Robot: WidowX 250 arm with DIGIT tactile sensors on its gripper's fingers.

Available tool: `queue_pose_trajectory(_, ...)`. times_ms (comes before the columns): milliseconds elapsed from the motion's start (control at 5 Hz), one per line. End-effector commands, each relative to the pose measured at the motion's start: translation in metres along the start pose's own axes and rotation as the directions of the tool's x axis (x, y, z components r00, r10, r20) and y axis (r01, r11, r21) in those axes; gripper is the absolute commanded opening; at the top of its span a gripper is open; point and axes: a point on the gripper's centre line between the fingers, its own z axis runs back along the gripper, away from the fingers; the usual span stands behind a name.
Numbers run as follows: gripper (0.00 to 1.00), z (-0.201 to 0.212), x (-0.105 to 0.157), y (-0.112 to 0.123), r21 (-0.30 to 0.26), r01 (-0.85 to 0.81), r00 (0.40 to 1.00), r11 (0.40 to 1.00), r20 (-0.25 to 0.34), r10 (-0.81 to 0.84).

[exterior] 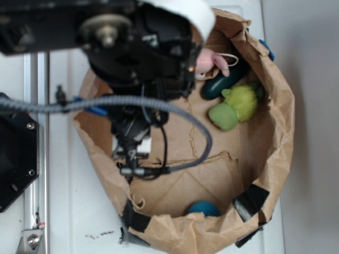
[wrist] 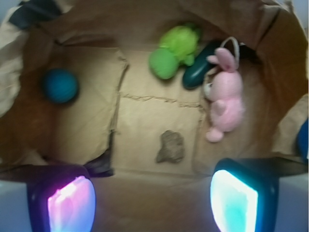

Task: Grab the pink bunny.

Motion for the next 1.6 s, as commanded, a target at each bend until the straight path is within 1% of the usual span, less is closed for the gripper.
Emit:
queue_pose_trajectory(0,1.0,-0.026,0.029,0.04,0.008,-0.089,0.994,0.996,0.065,0.088)
queue_pose_trajectory(200,1.0,-0.035,0.048,0.032,0.03,-0.049,0.995,0.998,0.093,0.046)
queue_pose_trajectory(400,1.0,-0.034,0.052,0.018,0.061,-0.005,0.99,0.998,0.138,-0.004)
queue_pose_trajectory(600,1.0,-0.03,0.048,-0.005,0.081,0.049,0.986,0.995,0.155,-0.061)
queue_pose_trajectory(800,1.0,-0.022,0.043,-0.016,0.142,0.053,0.978,0.988,0.193,-0.08)
queue_pose_trajectory(1000,1.0,-0.035,0.052,0.004,0.096,0.008,0.986,0.995,0.165,-0.024)
queue_pose_trajectory(1200,1.0,-0.051,0.054,0.024,0.071,-0.028,0.991,0.997,0.135,0.018)
queue_pose_trajectory(1400,1.0,-0.066,0.054,0.038,0.071,-0.039,0.993,0.997,0.113,0.03)
